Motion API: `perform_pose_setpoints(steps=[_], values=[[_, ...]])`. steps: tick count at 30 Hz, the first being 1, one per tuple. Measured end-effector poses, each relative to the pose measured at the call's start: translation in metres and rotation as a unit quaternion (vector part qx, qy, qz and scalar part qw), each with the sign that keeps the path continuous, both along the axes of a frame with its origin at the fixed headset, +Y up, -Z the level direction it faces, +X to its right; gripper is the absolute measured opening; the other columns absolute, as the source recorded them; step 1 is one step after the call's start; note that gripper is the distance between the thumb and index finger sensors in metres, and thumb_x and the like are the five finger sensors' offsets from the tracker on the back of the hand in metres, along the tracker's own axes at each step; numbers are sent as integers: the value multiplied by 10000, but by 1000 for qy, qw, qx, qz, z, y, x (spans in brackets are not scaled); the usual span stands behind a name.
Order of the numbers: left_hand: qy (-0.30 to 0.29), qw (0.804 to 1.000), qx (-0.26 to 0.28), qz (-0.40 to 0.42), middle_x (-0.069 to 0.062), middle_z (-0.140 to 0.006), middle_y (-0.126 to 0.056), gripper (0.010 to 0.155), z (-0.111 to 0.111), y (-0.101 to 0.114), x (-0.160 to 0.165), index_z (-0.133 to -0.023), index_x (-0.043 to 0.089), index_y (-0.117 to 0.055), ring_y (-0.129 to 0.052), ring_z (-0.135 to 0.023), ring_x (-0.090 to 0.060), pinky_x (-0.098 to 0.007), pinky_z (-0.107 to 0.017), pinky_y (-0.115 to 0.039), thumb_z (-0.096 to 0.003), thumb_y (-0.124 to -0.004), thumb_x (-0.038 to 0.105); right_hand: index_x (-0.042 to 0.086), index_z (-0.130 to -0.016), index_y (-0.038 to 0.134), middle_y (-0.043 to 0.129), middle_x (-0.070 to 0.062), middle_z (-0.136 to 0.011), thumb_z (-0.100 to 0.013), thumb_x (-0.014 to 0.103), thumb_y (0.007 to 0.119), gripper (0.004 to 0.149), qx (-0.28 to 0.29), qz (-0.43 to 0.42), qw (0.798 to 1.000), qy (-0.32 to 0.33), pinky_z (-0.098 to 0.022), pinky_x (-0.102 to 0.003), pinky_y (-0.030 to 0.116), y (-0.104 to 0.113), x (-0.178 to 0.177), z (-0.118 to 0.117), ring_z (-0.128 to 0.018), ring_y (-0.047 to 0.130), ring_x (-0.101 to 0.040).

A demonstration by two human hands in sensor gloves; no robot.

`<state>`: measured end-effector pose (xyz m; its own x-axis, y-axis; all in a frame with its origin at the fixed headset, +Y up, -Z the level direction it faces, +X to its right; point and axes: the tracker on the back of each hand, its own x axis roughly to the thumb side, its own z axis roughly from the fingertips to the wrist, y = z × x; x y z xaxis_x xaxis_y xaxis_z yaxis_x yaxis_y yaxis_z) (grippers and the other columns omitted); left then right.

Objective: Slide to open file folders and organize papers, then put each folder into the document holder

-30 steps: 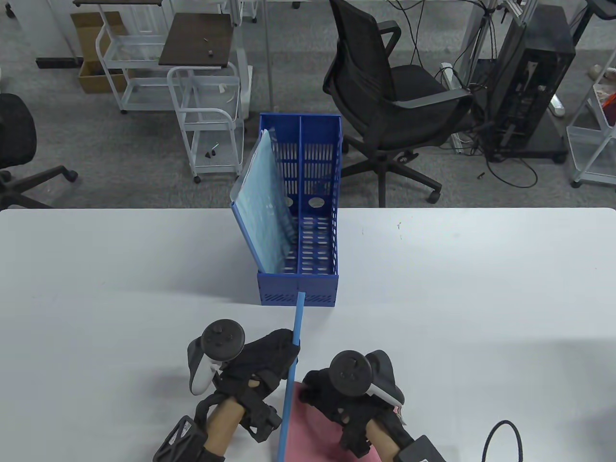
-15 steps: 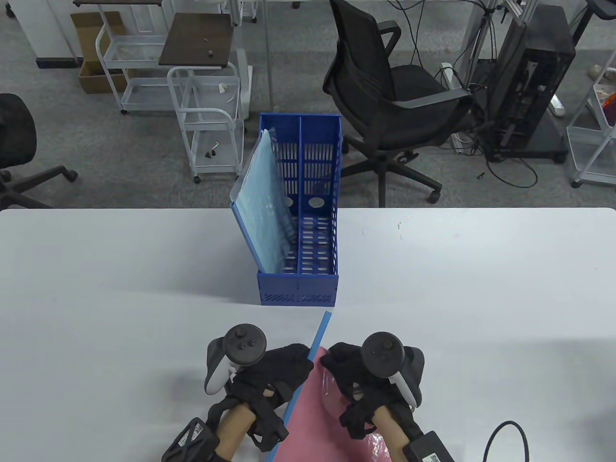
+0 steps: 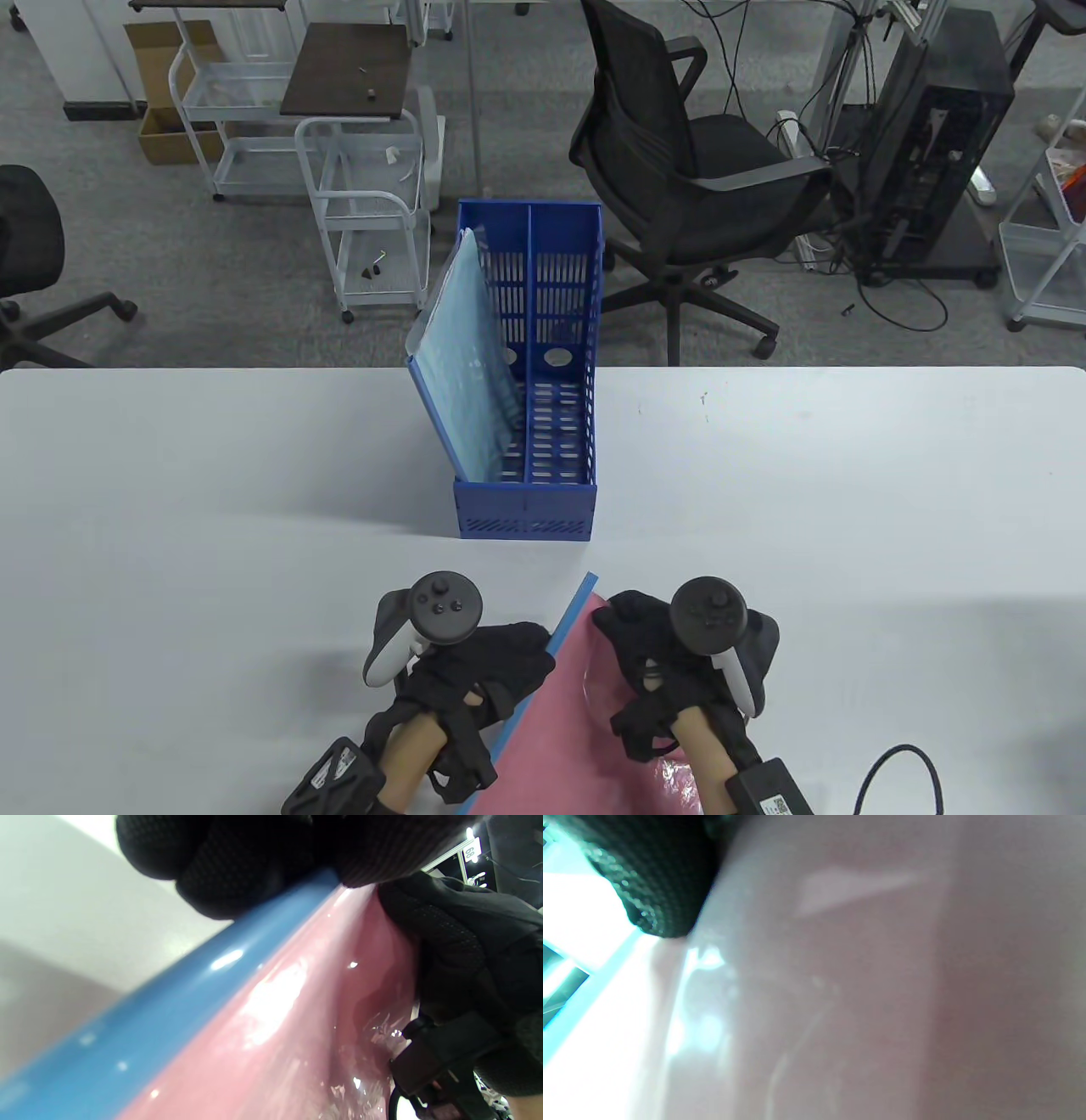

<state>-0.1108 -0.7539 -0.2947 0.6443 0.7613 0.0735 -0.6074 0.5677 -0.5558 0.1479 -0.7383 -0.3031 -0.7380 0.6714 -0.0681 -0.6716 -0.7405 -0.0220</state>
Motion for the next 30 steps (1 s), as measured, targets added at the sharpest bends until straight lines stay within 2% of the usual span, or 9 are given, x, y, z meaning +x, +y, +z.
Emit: perform_pose_setpoints(steps=[6, 14, 17, 19, 22, 25, 28, 30], values=[[-10, 1000, -7, -5, -84, -660, -988, 474, 0, -1, 1, -847, 189, -916, -1047, -362, -181, -425, -405, -892, -451, -826, 431, 227, -599, 1001, 1074, 20, -371, -328, 474, 849, 397, 2, 0, 1000, -13, -311, -350, 914, 0, 4, -1, -214, 1013, -134], [-16, 1000, -26, 5, -74, -672, -988, 475, 0, -4, 0, -846, 203, -912, -1048, -390, -188, -435, -421, -887, -450, -820, 449, 230, -610, 993, 1070, 16, -386, -330, 473, 850, 398, 19, 7, 1000, 4, -325, -355, 907, 1, 3, 0, -228, 1011, -138], [-27, 997, -70, 19, -68, -738, -976, 496, -2, -11, -4, -866, 213, -887, -1051, -491, -236, -468, -486, -866, -458, -830, 488, 232, -625, 984, 1065, 14, -408, -332, 474, 854, 402, 35, 16, 999, -2, -345, -368, 899, 4, 5, 1, -253, 1010, -148], [-44, 994, -98, 17, -77, -811, -945, 580, -3, -18, -6, -929, 203, -834, -1043, -574, -258, -476, -535, -851, -452, -843, 532, 242, -627, 980, 1064, 20, -411, -330, 481, 849, 403, 54, 22, 998, -19, -349, -363, 900, 7, 10, 1, -258, 1011, -142], [-67, 989, -132, 5, -89, -873, -910, 664, -4, -26, -4, -989, 191, -771, -1024, -645, -281, -488, -574, -830, -442, -854, 560, 255, -642, 969, 1060, 30, -436, -336, 486, 845, 402, 74, -22, 997, -19, -373, -364, 895, 11, 18, 3, -285, 1012, -142], [-105, 979, -173, 28, -98, -964, -866, 717, -4, -32, 1, -1050, 195, -701, -1006, -738, -304, -489, -615, -818, -452, -851, 561, 266, -662, 955, 1051, 31, -474, -345, 485, 845, 401, 111, -67, 992, -2, -412, -372, 881, 18, 22, 7, -328, 1007, -152], [-126, 971, -198, 54, -79, -1016, -855, 710, -2, -36, 7, -1107, 264, -619, -1025, -775, -292, -472, -628, -841, -480, -836, 519, 278, -664, 950, 1048, 39, -482, -343, 489, 844, 398, 166, -52, 985, -6, -425, -366, 881, 29, 22, 13, -339, 1006, -145], [-134, 966, -211, 72, -75, -1031, -855, 633, -2, -36, 11, -1107, 302, -625, -1021, -824, -302, -476, -644, -844, -512, -793, 440, 283, -667, 945, 1047, 44, -486, -344, 493, 840, 399, 187, -44, 981, -5, -432, -363, 880, 33, 22, 16, -345, 1006, -141]])
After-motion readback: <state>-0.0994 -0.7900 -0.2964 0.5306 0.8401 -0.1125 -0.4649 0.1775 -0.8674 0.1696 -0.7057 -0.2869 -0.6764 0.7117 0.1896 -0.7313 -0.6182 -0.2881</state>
